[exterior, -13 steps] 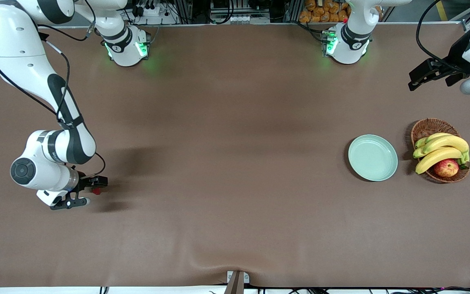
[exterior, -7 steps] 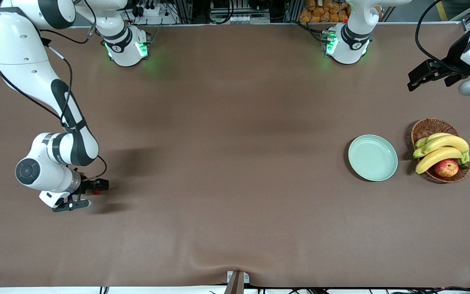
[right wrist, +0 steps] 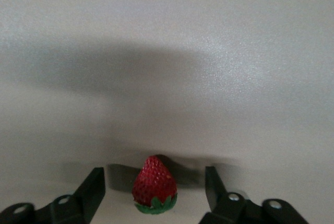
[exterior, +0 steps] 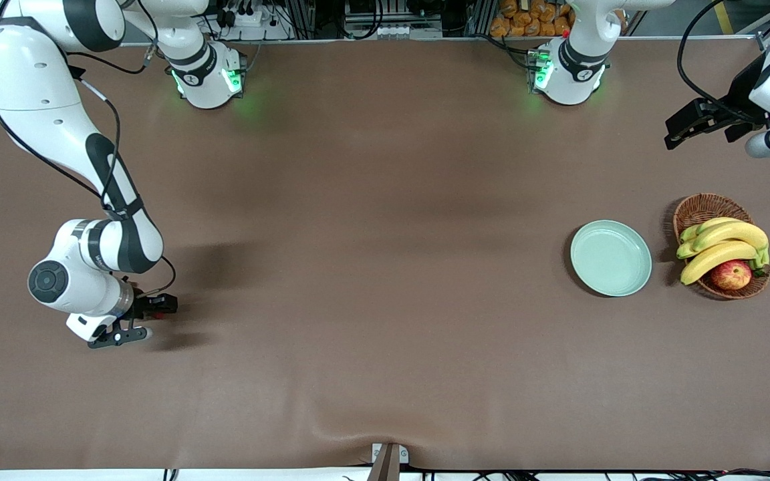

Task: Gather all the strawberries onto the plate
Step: 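Reach down and grasp a red strawberry with the right gripper, then set the strawberry down mid-table with the right gripper while the left gripper approaches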

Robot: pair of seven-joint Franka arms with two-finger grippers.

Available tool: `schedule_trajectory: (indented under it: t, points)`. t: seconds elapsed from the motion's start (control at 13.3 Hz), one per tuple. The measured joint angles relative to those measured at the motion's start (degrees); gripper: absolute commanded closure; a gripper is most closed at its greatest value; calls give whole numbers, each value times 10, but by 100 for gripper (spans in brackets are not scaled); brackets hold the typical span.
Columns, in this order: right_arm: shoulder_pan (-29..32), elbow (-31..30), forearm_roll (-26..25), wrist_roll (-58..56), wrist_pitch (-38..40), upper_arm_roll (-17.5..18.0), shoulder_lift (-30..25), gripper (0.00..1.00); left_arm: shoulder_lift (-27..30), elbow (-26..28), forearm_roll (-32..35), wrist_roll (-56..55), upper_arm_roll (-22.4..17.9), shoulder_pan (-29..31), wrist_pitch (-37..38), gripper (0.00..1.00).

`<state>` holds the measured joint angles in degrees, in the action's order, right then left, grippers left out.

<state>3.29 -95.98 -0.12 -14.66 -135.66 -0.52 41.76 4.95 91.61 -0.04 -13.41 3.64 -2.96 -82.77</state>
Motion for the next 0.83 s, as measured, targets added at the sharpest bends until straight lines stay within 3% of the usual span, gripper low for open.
schedule_trajectory:
  t: [0.15, 0.38, 0.45, 0.83]
  points:
    - [0, 2, 0, 0, 13, 0, 0, 41, 0, 1, 0, 0, 0, 0, 0, 0]
    - [1, 4, 0, 0, 22, -1, 0, 92, 0, 1, 0, 0, 1, 0, 0, 0]
    - [1, 6, 0, 0, 23, -2, -1, 100, 0, 1, 0, 0, 1, 0, 0, 0]
    - [-1, 15, 0, 0, 34, 3, -16, 100, 0, 5, 0, 0, 1, 0, 0, 0]
